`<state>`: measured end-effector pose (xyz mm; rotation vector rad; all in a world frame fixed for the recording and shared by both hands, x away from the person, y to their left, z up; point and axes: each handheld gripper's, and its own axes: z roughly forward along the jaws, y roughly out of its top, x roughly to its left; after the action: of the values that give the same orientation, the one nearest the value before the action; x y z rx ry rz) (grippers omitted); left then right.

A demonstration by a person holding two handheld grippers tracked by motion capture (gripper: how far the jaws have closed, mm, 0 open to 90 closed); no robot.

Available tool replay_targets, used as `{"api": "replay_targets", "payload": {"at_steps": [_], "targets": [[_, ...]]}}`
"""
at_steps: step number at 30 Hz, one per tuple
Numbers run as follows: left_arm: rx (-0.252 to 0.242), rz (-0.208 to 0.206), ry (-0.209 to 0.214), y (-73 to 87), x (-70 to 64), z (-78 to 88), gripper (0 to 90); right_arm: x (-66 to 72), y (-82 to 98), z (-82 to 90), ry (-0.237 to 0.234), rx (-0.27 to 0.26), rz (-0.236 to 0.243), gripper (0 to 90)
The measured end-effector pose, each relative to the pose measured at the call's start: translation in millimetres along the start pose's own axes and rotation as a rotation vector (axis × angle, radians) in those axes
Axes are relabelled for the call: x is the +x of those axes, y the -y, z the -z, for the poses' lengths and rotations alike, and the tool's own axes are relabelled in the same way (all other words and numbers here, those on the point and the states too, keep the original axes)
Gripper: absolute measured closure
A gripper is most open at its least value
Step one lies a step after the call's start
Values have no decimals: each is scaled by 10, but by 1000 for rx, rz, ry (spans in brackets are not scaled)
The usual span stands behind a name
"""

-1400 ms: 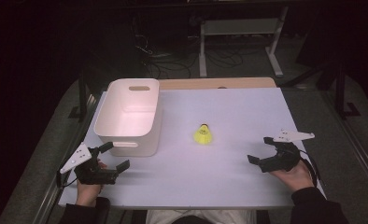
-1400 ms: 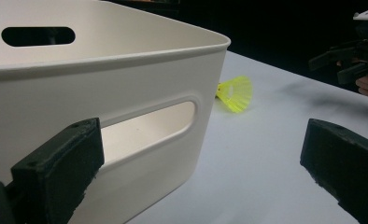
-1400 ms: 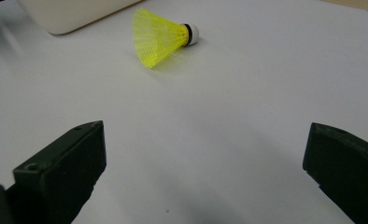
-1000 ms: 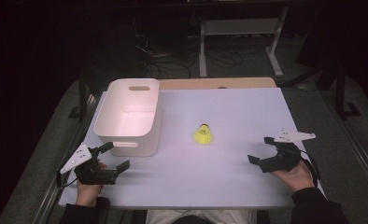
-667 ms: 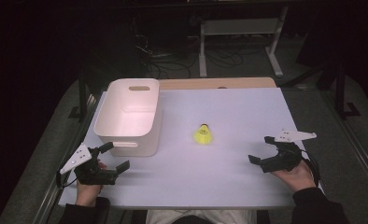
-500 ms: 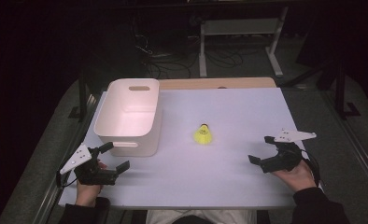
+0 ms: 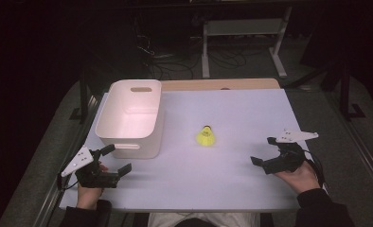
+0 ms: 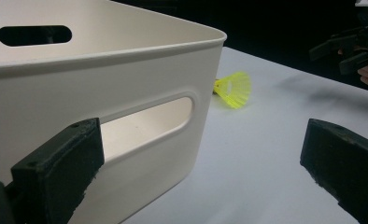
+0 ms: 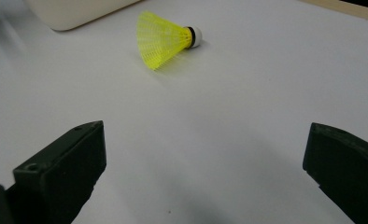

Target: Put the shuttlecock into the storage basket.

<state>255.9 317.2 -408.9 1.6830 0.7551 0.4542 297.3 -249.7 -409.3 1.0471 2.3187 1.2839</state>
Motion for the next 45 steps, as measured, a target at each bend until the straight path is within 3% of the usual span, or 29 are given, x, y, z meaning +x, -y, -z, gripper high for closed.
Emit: {"api": "replay_targets", "payload": {"at_steps": [45], "targets": [[12, -10, -2, 5, -4, 7, 0, -36, -519, -20, -49, 24, 66, 0]]}}
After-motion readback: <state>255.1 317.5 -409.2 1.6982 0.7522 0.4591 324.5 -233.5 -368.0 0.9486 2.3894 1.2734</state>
